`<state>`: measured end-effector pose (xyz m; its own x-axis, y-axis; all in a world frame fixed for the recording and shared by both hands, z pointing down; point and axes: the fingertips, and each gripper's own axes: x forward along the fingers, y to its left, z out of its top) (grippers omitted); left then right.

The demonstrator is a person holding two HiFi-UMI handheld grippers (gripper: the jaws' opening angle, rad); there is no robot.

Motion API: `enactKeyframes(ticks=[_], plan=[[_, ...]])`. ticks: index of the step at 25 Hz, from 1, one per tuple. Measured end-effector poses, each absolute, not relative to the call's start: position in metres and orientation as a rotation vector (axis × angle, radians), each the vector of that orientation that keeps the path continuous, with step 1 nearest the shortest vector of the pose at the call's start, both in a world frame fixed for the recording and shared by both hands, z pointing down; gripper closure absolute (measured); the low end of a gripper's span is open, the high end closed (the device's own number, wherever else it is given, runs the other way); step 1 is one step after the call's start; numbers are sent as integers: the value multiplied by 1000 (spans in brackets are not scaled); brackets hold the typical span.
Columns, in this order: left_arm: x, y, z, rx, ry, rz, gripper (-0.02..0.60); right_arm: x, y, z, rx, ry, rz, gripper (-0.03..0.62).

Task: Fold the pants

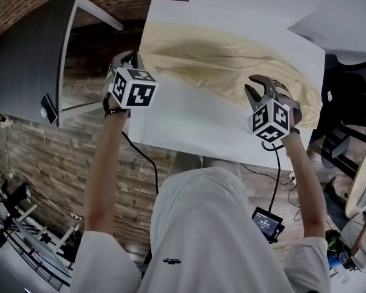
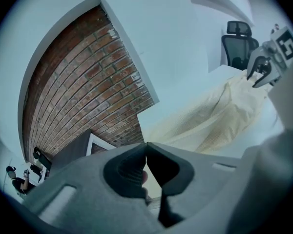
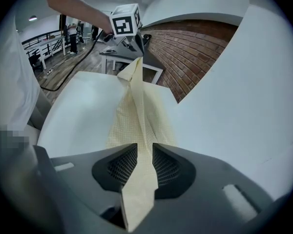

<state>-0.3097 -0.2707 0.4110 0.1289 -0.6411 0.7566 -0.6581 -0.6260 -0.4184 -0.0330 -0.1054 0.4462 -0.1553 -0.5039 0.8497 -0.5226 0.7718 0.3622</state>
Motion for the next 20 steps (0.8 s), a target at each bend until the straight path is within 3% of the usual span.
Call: enactKeyframes(ticks=[12, 20], plan=[[-319, -324, 412, 2320, -1400, 1610, 574, -11, -158, 505, 747, -1708, 51, 459], [-298, -358, 429, 2306, -1405, 1640, 574, 12, -184, 526, 705, -1686, 30, 588]])
